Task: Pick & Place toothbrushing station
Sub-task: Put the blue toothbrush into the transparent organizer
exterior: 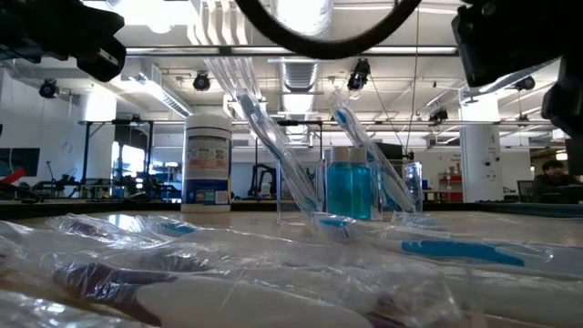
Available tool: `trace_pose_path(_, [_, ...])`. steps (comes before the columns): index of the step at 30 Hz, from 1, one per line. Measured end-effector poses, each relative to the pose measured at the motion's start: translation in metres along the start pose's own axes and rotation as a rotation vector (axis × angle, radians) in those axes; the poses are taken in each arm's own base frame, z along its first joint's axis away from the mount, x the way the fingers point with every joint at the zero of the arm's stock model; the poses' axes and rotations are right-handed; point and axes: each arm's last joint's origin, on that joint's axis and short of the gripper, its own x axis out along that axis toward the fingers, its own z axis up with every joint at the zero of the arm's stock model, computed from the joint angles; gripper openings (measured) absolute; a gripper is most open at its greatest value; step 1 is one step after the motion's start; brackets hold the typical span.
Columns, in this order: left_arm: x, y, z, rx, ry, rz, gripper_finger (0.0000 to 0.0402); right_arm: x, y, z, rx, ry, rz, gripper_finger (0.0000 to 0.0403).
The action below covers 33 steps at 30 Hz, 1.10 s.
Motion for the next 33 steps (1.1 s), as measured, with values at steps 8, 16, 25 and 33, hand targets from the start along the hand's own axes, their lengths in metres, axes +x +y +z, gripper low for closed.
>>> trace_pose_path(8, [0.000,0.000,0.000,-0.001,0.002,0.001,0.0010,0.003,-0.002,0.001,-0.066,0.007,-0.033,0.0156])
trace_pose_path(16, [0.000,0.000,0.000,-0.003,0.002,-0.001,0.0013,0.001,-0.005,0.002,-0.088,0.014,-0.040,0.0060])
trace_pose_path(25, [0.000,0.000,0.000,-0.002,0.002,-0.002,0.0014,-0.011,-0.004,0.006,-0.086,0.011,0.003,0.0021])
trace_pose_path(33, [0.000,0.000,0.000,-0.003,0.002,-0.006,0.0014,-0.034,-0.008,0.009,-0.081,-0.022,0.054,0.0022])
